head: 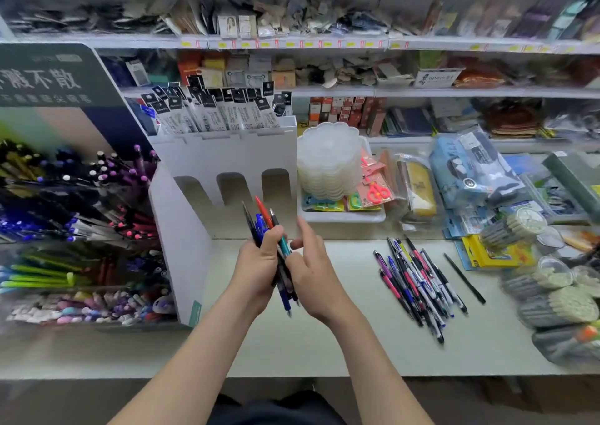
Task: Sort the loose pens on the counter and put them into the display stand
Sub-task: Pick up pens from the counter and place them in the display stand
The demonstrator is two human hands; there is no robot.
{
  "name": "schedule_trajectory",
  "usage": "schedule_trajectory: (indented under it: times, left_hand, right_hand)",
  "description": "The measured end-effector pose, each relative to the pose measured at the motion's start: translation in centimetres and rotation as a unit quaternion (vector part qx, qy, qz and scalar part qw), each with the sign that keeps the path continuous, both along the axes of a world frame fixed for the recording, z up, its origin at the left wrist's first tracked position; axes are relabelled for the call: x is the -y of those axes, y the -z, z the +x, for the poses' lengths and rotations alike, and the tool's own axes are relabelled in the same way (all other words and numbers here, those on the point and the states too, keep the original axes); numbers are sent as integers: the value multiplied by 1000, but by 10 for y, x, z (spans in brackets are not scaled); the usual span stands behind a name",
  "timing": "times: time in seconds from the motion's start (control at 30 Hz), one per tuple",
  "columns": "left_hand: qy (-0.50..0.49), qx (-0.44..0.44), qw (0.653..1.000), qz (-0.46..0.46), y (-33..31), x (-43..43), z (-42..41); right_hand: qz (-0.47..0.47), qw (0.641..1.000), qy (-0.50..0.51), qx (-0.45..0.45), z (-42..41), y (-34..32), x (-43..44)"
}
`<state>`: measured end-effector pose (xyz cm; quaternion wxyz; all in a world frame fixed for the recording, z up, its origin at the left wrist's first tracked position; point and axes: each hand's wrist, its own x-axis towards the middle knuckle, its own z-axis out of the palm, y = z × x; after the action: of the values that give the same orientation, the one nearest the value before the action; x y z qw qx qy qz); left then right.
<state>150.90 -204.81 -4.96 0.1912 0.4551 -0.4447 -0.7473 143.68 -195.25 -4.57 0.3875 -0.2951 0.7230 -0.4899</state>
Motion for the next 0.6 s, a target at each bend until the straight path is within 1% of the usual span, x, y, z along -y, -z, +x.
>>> schedule_trajectory:
  times: [0.07,0.13,0.17,0.2,0.3,0.33,0.37,0.43,0.47,0.53,0.6]
  left_hand:
    - [-27,0,999,-21,-6,8,5]
    - [-41,-12,998,-44,-14,14,11]
    - [-49,-21,997,-50,-19,16,14]
    - [-58,-37,996,-53,-24,19,19]
    - [-87,-102,990,-36,-37,36,36]
    - [-97,-117,988,-32,-42,45,43]
    - [-105,-127,986,-30,-46,52,50]
    - [-114,-150,982,-30,-55,63,66]
    - [-115,-162,980,-30,-57,67,74]
    - [-111,-174,978,-35,-57,70,88]
    - [-100,-170,979,-45,-57,73,101]
  right_hand:
    - [-20,997,34,64,-2,0,4]
    - [-29,992,71,98,-3,-2,9]
    - [-33,990,98,98,-1,-4,12]
    - [-34,988,132,78,4,-7,16]
    - [-23,971,237,-35,27,-14,29]
    - [-26,965,256,-43,37,-15,33]
    - [-37,962,269,-13,48,-18,38]
    - [-72,951,281,106,72,-25,51]
    - [-89,945,279,149,85,-29,58]
    - [-111,939,267,187,114,-38,73]
    - [-136,919,282,239,140,-45,88]
